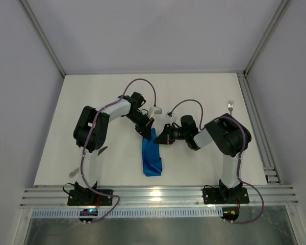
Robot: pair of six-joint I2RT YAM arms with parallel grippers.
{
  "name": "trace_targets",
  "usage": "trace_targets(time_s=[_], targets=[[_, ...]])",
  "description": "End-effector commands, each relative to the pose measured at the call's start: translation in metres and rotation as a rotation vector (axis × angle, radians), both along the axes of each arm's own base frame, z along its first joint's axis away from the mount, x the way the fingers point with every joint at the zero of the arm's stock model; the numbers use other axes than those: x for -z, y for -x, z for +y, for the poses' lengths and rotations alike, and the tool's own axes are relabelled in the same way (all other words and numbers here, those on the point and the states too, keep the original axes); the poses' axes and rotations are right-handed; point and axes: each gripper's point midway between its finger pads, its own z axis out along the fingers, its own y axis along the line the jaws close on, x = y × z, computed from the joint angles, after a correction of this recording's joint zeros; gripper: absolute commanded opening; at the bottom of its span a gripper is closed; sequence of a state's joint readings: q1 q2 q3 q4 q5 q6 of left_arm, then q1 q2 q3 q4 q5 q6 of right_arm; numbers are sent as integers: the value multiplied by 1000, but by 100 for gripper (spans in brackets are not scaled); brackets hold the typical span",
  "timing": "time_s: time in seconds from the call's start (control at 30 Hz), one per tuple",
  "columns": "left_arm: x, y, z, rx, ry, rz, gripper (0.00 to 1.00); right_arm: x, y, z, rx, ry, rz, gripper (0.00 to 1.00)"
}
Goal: Fold the napkin into a case and place the utensils inside
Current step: Stuff the top corner of the smaller-rectangle-folded napkin into the folded napkin.
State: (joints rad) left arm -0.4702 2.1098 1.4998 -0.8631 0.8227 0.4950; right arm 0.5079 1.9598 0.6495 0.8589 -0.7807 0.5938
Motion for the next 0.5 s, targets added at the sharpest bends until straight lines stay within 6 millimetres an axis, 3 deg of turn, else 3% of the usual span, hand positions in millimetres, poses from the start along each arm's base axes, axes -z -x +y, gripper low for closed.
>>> trace_targets(time_s=[0.0,0.13,0.27,0.47], targets=[[6,-22,4,-154,-95,-7,3,-9,-2,2,-1,-26,-51,10],[14,-22,7,-181,-131,59,11,-11,-3,2,14,-32,-50,5],[-2,-26,0,-169,-35,18,35,-7,-4,2,17,-28,-45,4],[-14,-50,-17,-207,37,-33,41,-4,-2,2,11,-29,-41,4]])
